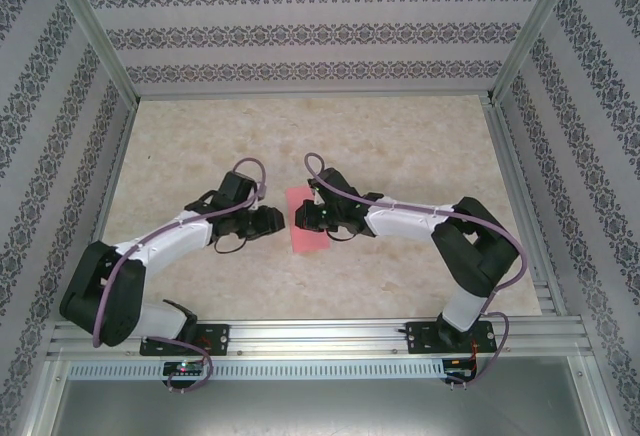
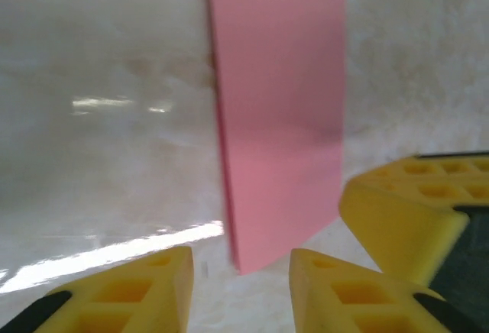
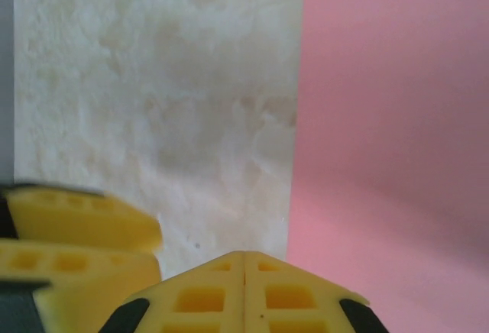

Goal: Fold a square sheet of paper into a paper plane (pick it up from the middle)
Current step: Move the paper to the center of the table, then third fold the triangle at the center of the table.

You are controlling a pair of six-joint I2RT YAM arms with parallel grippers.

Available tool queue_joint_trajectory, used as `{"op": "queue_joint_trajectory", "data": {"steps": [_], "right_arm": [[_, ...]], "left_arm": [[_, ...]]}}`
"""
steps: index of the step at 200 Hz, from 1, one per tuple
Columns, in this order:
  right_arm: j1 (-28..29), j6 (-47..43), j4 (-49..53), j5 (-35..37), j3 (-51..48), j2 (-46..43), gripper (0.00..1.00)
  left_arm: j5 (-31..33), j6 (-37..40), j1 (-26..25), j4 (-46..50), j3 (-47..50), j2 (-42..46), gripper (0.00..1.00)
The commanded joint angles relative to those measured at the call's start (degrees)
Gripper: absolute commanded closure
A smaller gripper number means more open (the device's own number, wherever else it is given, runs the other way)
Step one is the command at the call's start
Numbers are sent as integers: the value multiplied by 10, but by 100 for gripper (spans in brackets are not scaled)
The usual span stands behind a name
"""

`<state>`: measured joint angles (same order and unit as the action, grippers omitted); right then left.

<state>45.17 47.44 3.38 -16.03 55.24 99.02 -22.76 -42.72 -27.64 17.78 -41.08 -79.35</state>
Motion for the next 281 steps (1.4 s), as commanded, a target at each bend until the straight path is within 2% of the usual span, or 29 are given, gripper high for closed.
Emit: {"op": "queue_joint_trajectory", "data": {"steps": [1, 25, 85, 200, 232, 281], "right_arm": [[-16, 49, -35, 32, -26, -3, 96], [-24, 48, -42, 14, -21, 13, 97], [-23, 40, -45, -30, 13, 69, 99], [-7, -7, -46, -110, 19, 103, 99], [-2, -17, -20, -100, 25, 121, 99], [-28, -30, -10, -73, 25, 135, 100]], "left_arm": [[-31, -40, -35, -89, 14, -28, 75], [-42, -48, -53, -120, 21, -59, 86], [-43, -51, -68, -136, 26, -103, 93], [5, -37, -68, -90, 43, -136, 98], [13, -38, -69, -79, 49, -130, 99], [18, -40, -68, -62, 57, -121, 100]]}}
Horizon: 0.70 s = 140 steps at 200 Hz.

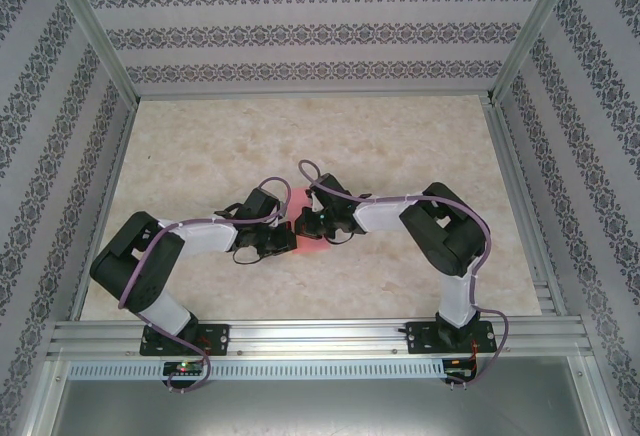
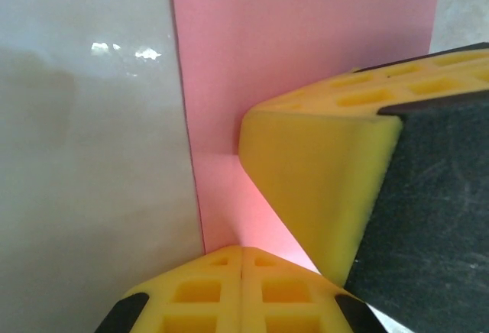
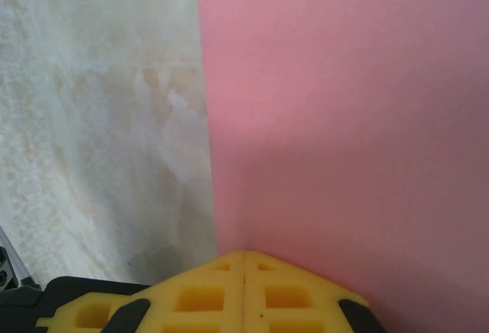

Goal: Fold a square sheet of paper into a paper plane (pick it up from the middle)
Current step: Third fold the triangle at the center of the table.

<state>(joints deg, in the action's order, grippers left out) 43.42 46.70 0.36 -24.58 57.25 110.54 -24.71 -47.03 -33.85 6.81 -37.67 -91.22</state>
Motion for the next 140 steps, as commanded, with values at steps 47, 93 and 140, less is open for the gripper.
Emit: {"op": "queue_joint_trajectory", "data": {"steps": [47, 93, 140], "right_arm": [[-68, -37, -35, 14, -1, 21, 100], [-114, -48, -29, 18, 26, 32, 99], [-112, -46, 10, 18, 8, -53, 93]], "left_arm": [[26, 14, -8, 80, 23, -10, 100], [23, 22, -7, 96, 22, -5, 100], [0, 43, -7, 100, -9, 40, 94]]}}
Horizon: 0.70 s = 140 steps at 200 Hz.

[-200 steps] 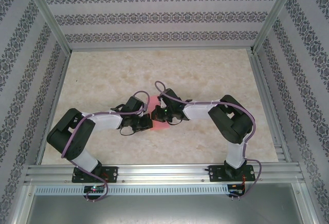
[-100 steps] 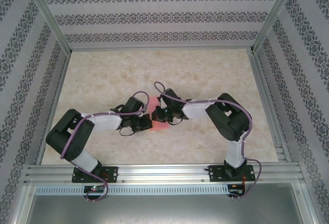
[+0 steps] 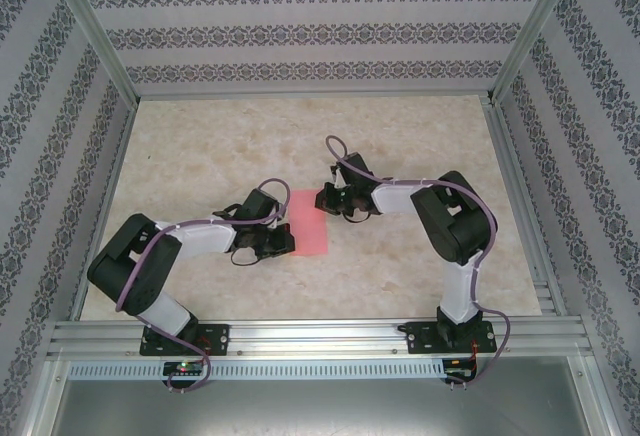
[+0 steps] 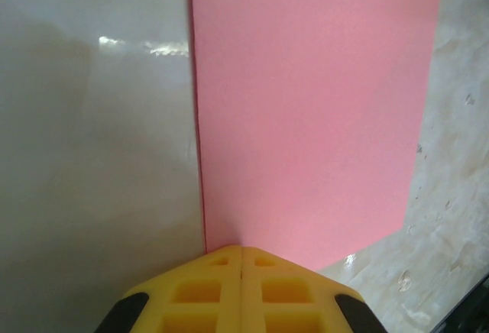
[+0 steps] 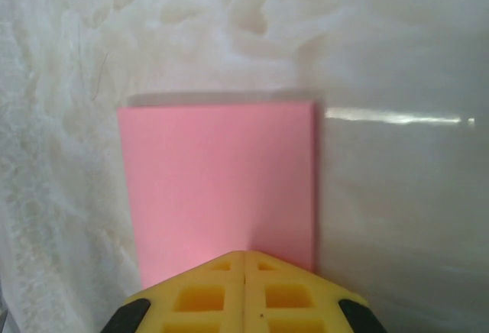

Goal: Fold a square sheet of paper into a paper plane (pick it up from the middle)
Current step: Third fold the triangle at the center of the table.

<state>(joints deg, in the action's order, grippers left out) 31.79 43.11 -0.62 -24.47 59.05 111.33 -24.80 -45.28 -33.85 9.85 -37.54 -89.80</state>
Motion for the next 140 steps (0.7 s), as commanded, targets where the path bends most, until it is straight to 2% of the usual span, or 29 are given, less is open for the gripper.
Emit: {"op": "queue_joint_trajectory", "data": {"steps": [1, 27, 56, 80, 140], "right_arm": [[6, -10, 21, 18, -11, -64, 92], [17, 3, 49, 33, -50, -117, 78], [40, 28, 66, 43, -93, -153, 67], [60, 53, 65, 54, -119, -169, 64], [93, 88, 79, 59, -126, -155, 63]], "left_arm": [[0, 25, -7, 69, -11, 27, 94], [5, 31, -7, 74, -49, 57, 85], [36, 38, -4, 73, -83, 41, 85], [50, 44, 0, 67, -114, -3, 89], [66, 38, 1, 77, -139, -82, 94]]}}
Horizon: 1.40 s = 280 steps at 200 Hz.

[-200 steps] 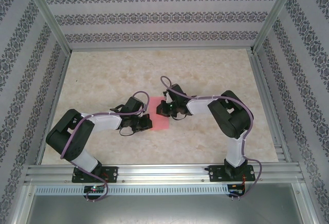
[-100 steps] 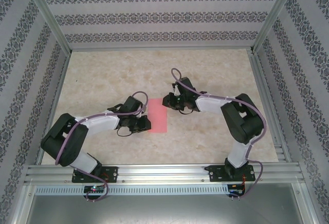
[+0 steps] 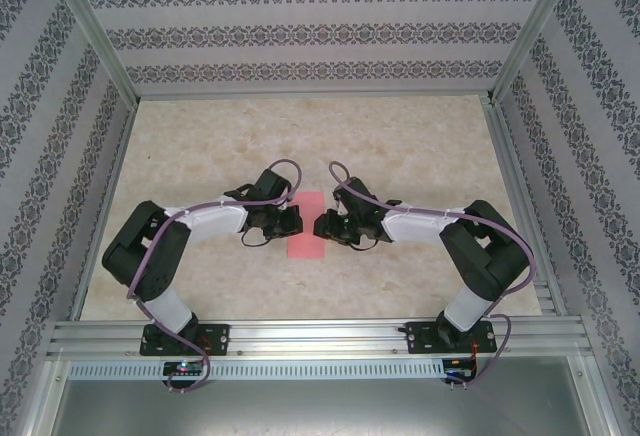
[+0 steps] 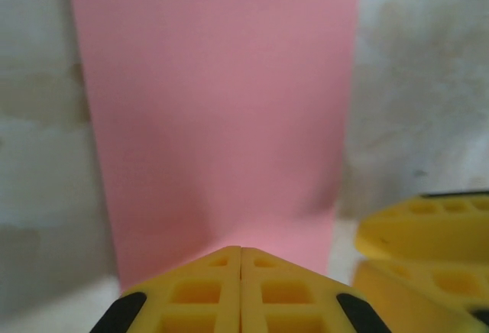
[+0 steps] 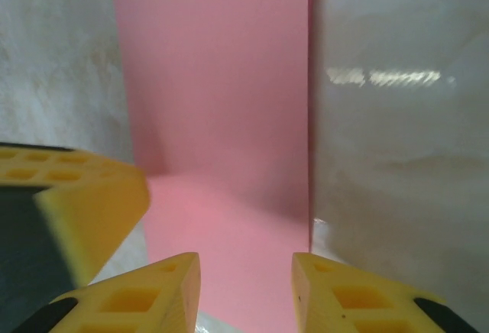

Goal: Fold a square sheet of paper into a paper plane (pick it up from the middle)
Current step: Third fold the triangle at the center of the table.

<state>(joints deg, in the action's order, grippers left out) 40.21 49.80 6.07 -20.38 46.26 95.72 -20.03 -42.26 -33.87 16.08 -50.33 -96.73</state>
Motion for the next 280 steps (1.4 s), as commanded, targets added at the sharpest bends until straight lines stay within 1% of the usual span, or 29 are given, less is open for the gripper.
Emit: {"op": "queue_joint_trajectory", "data": {"steps": [1, 30, 55, 97, 132, 145, 186, 234, 280], "right_arm": [[9, 21, 13, 18, 2, 1, 63], [17, 31, 39, 34, 6, 3, 62], [22, 37, 56, 44, 9, 4, 60], [37, 42, 55, 20, 16, 15, 60], [45, 52, 36, -3, 9, 23, 62], [48, 59, 15, -13, 0, 19, 62], [51, 90, -43, -36, -36, 2, 66], [50, 108, -72, -12, -63, -29, 72], [48, 133, -89, 25, -82, -53, 85]], "left_arm": [[20, 7, 1, 15, -10, -13, 94], [46, 2, 1, 34, -3, -27, 95], [52, -3, 1, 35, 7, -38, 96], [49, -14, 1, 27, 21, -45, 96], [45, -16, 1, 26, 20, -46, 97], [45, -17, 1, 25, 20, -46, 97], [42, -18, 1, 24, 21, -45, 97], [38, -19, 1, 25, 19, -39, 97], [32, -20, 1, 24, 20, -24, 97]]}}
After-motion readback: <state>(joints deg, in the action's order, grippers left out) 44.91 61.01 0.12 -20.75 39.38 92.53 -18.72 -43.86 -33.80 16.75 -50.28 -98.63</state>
